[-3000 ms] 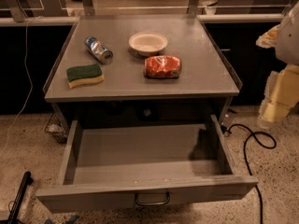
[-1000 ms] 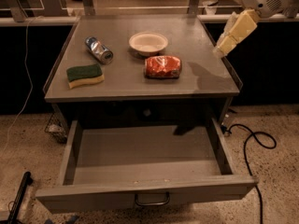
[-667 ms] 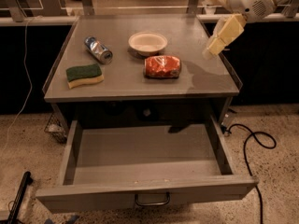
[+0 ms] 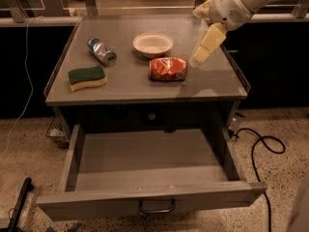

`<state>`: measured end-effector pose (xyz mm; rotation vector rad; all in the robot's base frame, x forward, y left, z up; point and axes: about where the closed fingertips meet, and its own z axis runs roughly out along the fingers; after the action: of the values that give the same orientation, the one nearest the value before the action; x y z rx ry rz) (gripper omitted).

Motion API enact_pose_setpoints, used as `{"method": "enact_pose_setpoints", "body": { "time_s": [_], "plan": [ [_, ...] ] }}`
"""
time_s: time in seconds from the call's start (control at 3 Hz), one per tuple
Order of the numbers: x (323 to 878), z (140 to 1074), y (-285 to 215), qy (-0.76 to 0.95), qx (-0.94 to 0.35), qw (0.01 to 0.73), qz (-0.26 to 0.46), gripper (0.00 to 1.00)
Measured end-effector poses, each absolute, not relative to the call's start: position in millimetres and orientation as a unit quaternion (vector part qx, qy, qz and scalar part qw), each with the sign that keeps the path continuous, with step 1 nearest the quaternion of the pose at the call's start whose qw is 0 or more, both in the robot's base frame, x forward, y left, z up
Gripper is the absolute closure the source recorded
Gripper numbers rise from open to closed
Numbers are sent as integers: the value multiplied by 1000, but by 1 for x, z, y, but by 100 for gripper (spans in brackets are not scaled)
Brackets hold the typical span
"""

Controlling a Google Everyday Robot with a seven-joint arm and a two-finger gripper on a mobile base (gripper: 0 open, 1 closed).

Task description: Place coke can into top drawer

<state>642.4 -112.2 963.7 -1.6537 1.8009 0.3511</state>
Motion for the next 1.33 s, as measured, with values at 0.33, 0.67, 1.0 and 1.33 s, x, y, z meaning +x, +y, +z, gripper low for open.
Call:
{"method": "enact_pose_setpoints", "body": {
  "time_s": [0.33,0.67,1.0,1.33],
  "plan": [
    [665,931,-101,703,-628,300,145,0],
    [679,909,-97,713,-622,284,155,0],
    [685,895,-86,718,-618,275,162,0],
    [682,887,-78,720,-618,268,165,0]
  ]
}}
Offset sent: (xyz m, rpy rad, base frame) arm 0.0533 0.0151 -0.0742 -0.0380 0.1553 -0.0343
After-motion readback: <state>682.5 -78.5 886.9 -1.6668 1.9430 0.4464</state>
